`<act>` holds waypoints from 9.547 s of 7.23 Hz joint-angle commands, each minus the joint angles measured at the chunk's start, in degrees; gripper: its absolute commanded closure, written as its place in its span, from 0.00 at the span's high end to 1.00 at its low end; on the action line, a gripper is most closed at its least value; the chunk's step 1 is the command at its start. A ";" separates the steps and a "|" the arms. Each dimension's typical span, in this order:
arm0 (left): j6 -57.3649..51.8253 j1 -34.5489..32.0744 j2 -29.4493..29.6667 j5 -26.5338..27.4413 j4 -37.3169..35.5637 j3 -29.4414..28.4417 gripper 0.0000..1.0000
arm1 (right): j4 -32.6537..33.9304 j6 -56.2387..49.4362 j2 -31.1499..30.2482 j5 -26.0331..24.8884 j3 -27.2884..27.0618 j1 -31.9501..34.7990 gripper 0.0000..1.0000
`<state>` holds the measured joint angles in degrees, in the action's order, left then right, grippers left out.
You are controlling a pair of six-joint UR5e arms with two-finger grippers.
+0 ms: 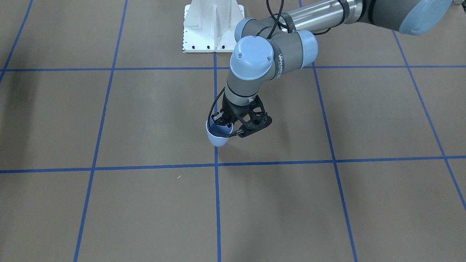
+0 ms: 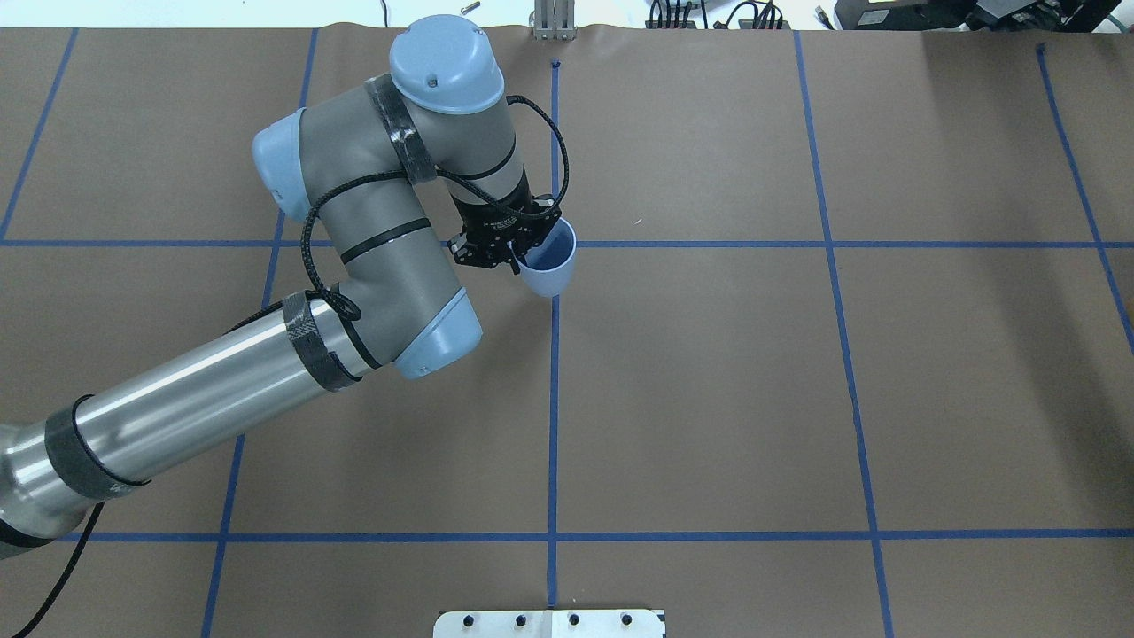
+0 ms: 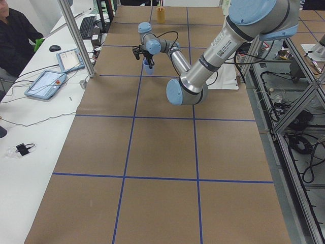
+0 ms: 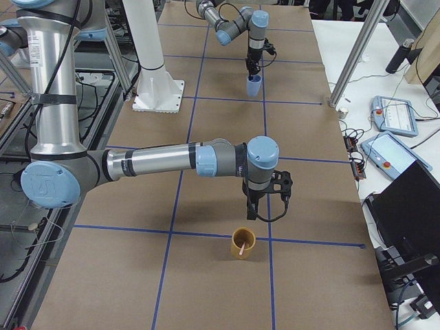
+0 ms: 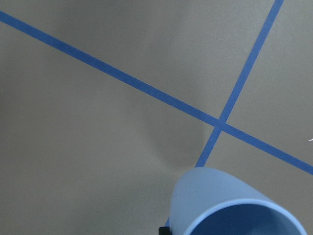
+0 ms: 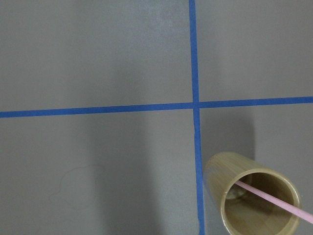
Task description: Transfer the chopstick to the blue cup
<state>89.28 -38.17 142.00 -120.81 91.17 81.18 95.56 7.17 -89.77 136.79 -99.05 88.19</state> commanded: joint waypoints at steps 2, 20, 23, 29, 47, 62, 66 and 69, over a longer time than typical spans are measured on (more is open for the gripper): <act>0.02 1.87 0.03 0.14 0.32 -1.28 0.00 | 0.07 0.74 0.12 0.50 0.09 0.05 1.00; -2.97 -2.00 -9.11 6.82 -6.71 20.34 0.98 | -2.22 -64.37 0.92 -7.94 13.62 6.38 1.00; -2.97 -2.26 -9.29 6.82 -6.71 20.60 0.98 | -2.04 -68.42 0.48 -8.56 13.62 6.38 0.65; -3.14 -2.26 -9.99 6.82 -6.71 21.48 0.98 | -2.13 -68.60 0.12 -9.52 14.59 6.38 0.05; -10.19 -4.44 -14.90 6.73 -6.71 25.59 0.98 | 40.67 -60.60 29.64 -10.09 0.36 10.96 0.00; -49.88 -26.43 -29.24 -5.40 -5.83 21.66 0.98 | 30.63 28.49 50.31 -16.90 -12.95 -47.40 0.00; -50.60 -27.22 -29.24 -5.40 -5.75 19.98 0.98 | 27.84 29.74 50.84 -19.26 -11.43 -50.64 0.00; -51.30 -27.31 -29.24 -5.40 -5.83 19.46 0.98 | 27.84 30.10 51.18 -19.37 -9.68 -52.85 0.00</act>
<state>38.51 -65.42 112.77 -126.21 85.39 100.78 123.43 37.14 -38.84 117.52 -109.85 36.42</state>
